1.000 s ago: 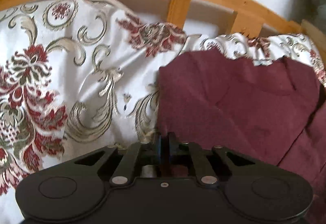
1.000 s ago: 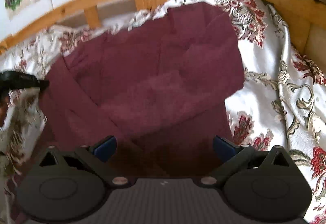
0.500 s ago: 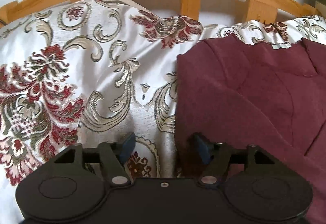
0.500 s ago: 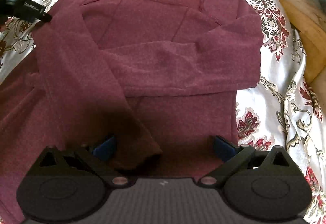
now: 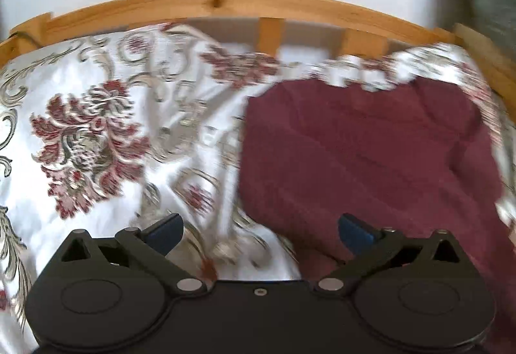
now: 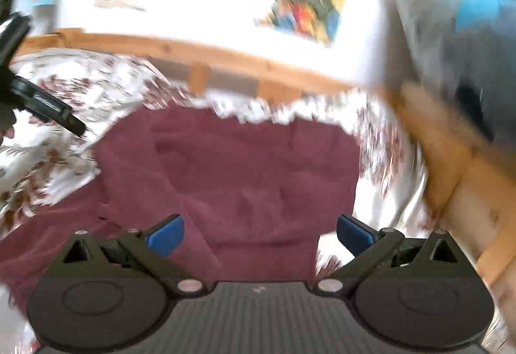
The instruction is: Fold small clothes
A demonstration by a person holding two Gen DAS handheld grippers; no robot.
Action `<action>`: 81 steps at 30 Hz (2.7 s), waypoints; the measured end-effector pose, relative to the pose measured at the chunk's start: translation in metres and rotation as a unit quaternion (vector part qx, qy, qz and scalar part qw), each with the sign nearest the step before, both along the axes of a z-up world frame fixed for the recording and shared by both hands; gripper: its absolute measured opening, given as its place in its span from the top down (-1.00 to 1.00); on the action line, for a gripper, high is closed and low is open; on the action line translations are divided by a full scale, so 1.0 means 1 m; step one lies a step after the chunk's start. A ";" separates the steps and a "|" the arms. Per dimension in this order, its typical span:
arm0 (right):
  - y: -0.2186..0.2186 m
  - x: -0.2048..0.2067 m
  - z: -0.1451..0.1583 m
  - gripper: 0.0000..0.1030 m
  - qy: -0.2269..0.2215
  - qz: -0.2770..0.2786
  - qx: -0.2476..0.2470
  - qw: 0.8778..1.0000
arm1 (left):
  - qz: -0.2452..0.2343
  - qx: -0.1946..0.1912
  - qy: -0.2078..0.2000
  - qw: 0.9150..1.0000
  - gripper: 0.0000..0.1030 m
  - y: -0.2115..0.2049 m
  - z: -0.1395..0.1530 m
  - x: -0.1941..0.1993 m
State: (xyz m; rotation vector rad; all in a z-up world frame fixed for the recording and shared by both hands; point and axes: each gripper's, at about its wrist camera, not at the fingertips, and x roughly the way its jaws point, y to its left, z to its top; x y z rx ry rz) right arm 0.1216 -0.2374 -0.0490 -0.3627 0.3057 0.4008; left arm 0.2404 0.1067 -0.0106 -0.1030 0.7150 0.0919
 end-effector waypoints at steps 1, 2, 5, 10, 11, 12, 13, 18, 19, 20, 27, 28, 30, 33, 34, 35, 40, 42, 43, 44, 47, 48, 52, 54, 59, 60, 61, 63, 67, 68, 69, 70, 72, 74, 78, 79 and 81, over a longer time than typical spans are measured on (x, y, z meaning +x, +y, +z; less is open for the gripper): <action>-0.002 -0.007 0.004 -1.00 -0.010 0.012 -0.019 1.000 | -0.024 0.004 0.000 1.000 -0.98 -0.006 0.004 -0.010; -0.004 -0.016 0.008 -1.00 -0.015 0.023 -0.043 0.999 | -0.046 0.012 -0.003 0.999 -0.99 -0.013 0.007 -0.020; -0.002 -0.038 0.015 -1.00 0.021 0.066 -0.100 0.993 | -0.123 0.053 -0.010 0.991 -0.99 -0.037 0.015 -0.051; -0.001 -0.061 0.005 -1.00 0.122 0.170 -0.200 0.957 | -0.253 0.099 -0.021 0.962 -0.99 -0.078 0.014 -0.089; 0.002 -0.065 0.002 -1.00 0.135 0.178 -0.216 0.950 | -0.284 0.104 -0.018 0.953 -0.99 -0.085 0.011 -0.097; 0.005 -0.065 -0.004 -1.00 0.148 0.179 -0.231 0.945 | -0.320 0.114 -0.015 0.940 -0.99 -0.093 0.007 -0.105; 0.006 -0.064 -0.009 -1.00 0.159 0.176 -0.240 0.941 | -0.345 0.128 -0.014 0.930 -0.99 -0.100 0.002 -0.112; 0.010 -0.050 -0.032 -1.00 0.208 0.151 -0.250 0.933 | -0.432 0.221 0.014 0.874 -0.99 -0.127 -0.032 -0.139; 0.012 -0.048 -0.039 -1.00 0.213 0.145 -0.266 0.929 | -0.436 0.235 0.028 0.868 -0.99 -0.130 -0.039 -0.138; 0.013 -0.045 -0.046 -1.00 0.214 0.137 -0.282 0.925 | -0.433 0.250 0.044 0.865 -0.99 -0.132 -0.046 -0.136; 0.018 -0.036 -0.069 -1.00 0.184 0.122 -0.321 0.921 | -0.349 0.277 0.132 0.885 -0.90 -0.119 -0.073 -0.107; 0.018 -0.035 -0.071 -1.00 0.178 0.113 -0.322 0.923 | -0.338 0.272 0.132 0.891 -0.84 -0.116 -0.072 -0.104; 0.013 -0.031 -0.073 -0.99 0.167 0.094 -0.326 0.926 | -0.320 0.267 0.127 0.900 -0.69 -0.108 -0.067 -0.101; 0.008 -0.032 -0.071 -0.74 0.175 0.102 -0.318 0.926 | -0.316 0.262 0.117 0.905 0.05 -0.109 -0.063 -0.100; 0.007 -0.033 -0.070 -0.65 0.177 0.107 -0.318 0.925 | -0.320 0.258 0.112 0.905 0.23 -0.109 -0.061 -0.100; 0.007 -0.035 -0.069 -0.47 0.177 0.114 -0.319 0.924 | -0.323 0.254 0.103 0.906 0.38 -0.109 -0.058 -0.101; 0.007 -0.040 -0.061 0.72 0.173 0.118 -0.329 0.921 | -0.326 0.250 0.048 0.911 0.68 -0.108 -0.038 -0.106; 0.006 -0.045 -0.049 0.85 0.155 0.109 -0.323 0.927 | -0.323 0.256 0.033 0.911 0.72 -0.106 -0.025 -0.109; 0.005 -0.047 -0.042 0.85 0.142 0.103 -0.319 0.932 | -0.322 0.259 0.024 0.910 0.72 -0.105 -0.017 -0.110; 0.005 -0.050 -0.033 0.85 0.127 0.094 -0.313 0.936 | -0.322 0.263 0.016 0.910 0.73 -0.103 -0.011 -0.111; 0.005 -0.057 -0.010 0.86 0.094 0.074 -0.300 0.946 | -0.315 0.264 0.004 0.912 0.76 -0.096 0.008 -0.117; 0.006 -0.060 -0.002 0.87 0.084 0.069 -0.297 0.948 | -0.313 0.257 0.003 0.914 0.78 -0.092 0.014 -0.121; 0.014 -0.083 0.023 0.87 0.074 0.070 -0.316 0.943 | -0.318 0.256 0.001 0.913 0.82 -0.083 0.034 -0.147; 0.021 -0.103 0.030 0.87 0.076 0.083 -0.347 0.931 | -0.330 0.266 -0.006 0.906 0.83 -0.082 0.042 -0.167; 0.025 -0.157 0.043 0.87 0.114 0.124 -0.360 0.918 | -0.346 0.238 0.018 0.907 0.83 -0.072 0.052 -0.220; 0.026 -0.168 0.041 0.87 0.119 0.136 -0.364 0.914 | -0.346 0.228 0.021 0.910 0.83 -0.068 0.052 -0.230; 0.027 -0.179 0.038 0.87 0.122 0.145 -0.369 0.910 | -0.343 0.217 0.023 0.914 0.83 -0.065 0.051 -0.240; 0.028 -0.194 0.033 0.87 0.127 0.153 -0.369 0.908 | -0.331 0.192 0.027 0.923 0.83 -0.058 0.049 -0.259; 0.031 -0.198 0.032 0.87 0.112 0.149 -0.367 0.911 | -0.298 0.144 0.021 0.943 0.83 -0.047 0.051 -0.275; 0.033 -0.195 0.033 0.87 0.105 0.142 -0.367 0.913 | -0.289 0.131 0.019 0.948 0.83 -0.044 0.054 -0.273; 0.035 -0.189 0.037 0.87 0.093 0.134 -0.367 0.916 | -0.280 0.117 0.016 0.953 0.83 -0.042 0.057 -0.269; 0.036 -0.184 0.041 0.87 0.081 0.127 -0.366 0.918 | -0.270 0.107 0.013 0.957 0.83 -0.040 0.061 -0.263; 0.040 -0.170 0.048 0.87 0.036 0.112 -0.375 0.919 | -0.241 0.095 -0.003 0.966 0.83 -0.038 0.071 -0.249; 0.046 -0.153 0.051 0.87 -0.049 0.087 -0.393 0.914 | -0.209 0.096 -0.028 0.973 0.83 -0.038 0.081 -0.230; 0.055 -0.097 0.052 0.87 -0.122 0.027 -0.349 0.929 | -0.147 0.093 -0.074 0.982 0.82 -0.037 0.101 -0.178; 0.057 -0.080 0.051 0.87 -0.131 0.014 -0.335 0.933 | -0.139 0.091 -0.075 0.983 0.82 -0.036 0.105 -0.161; 0.062 -0.050 0.044 0.87 -0.143 -0.003 -0.316 0.938 | -0.128 0.087 -0.066 0.986 0.82 -0.033 0.111 -0.126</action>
